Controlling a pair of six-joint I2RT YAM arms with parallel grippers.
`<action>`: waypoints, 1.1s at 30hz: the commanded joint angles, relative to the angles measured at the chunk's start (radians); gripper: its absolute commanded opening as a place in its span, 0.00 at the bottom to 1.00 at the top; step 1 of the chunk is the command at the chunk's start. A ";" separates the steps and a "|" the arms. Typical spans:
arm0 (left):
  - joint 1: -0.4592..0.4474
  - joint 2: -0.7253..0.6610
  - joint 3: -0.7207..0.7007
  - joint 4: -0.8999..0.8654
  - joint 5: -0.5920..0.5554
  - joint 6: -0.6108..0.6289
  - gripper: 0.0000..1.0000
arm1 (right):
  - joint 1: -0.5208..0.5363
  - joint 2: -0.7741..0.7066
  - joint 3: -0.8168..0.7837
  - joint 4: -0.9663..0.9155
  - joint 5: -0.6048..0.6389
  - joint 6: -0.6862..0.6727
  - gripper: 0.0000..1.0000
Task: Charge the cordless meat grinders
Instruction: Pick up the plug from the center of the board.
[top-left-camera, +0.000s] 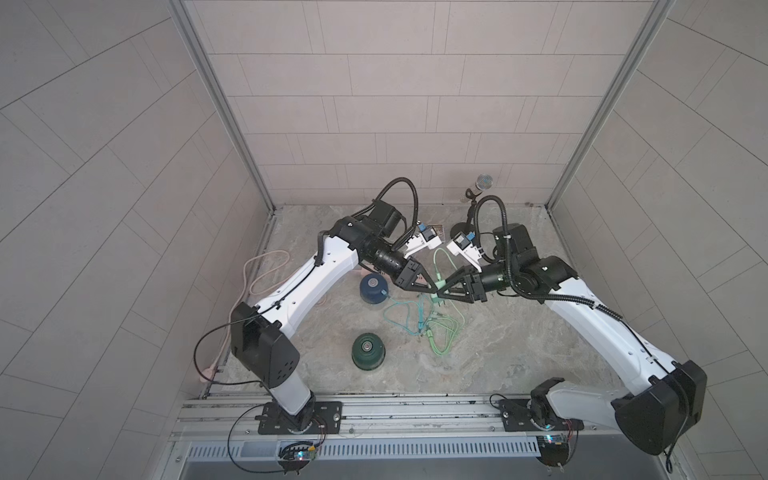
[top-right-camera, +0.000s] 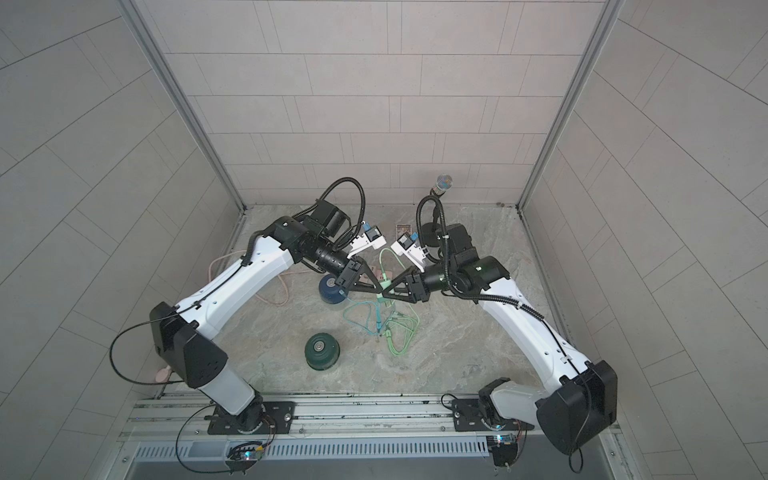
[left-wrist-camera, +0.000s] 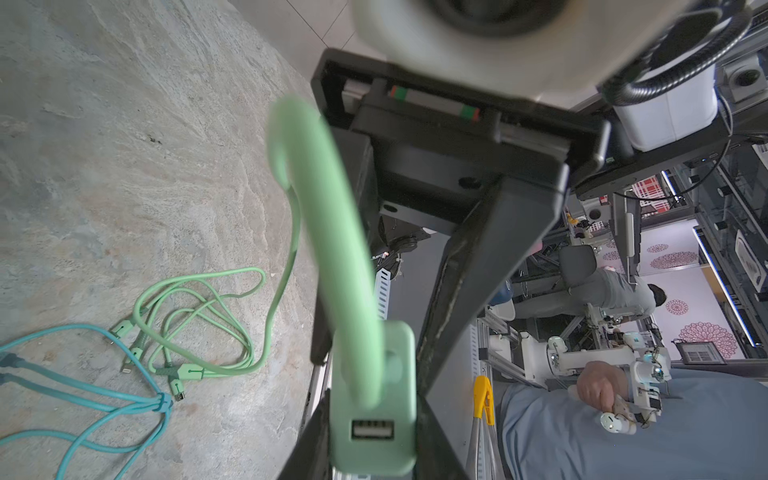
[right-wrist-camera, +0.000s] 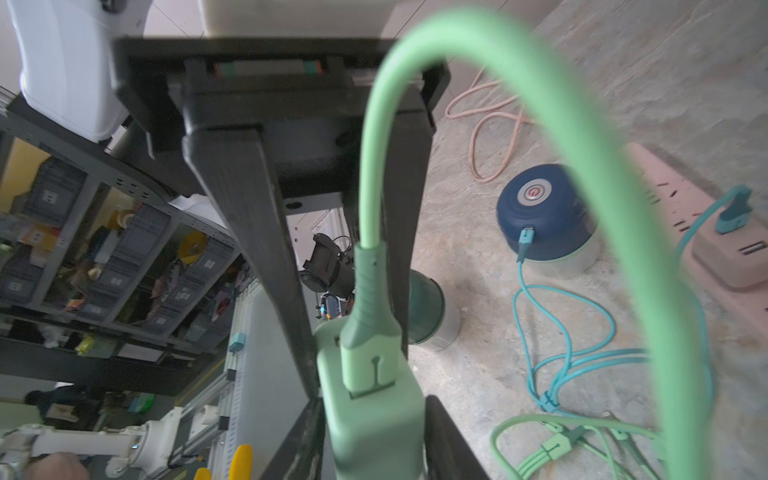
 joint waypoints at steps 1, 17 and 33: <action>-0.002 -0.055 -0.019 0.009 0.046 0.051 0.00 | -0.004 0.008 0.001 0.045 -0.039 0.016 0.29; 0.089 -0.171 -0.186 0.325 -0.016 -0.199 0.60 | -0.029 -0.043 -0.063 0.276 0.015 0.175 0.11; 0.087 -0.263 -0.557 1.257 -0.090 -0.850 0.56 | -0.031 -0.040 -0.091 0.478 0.062 0.329 0.12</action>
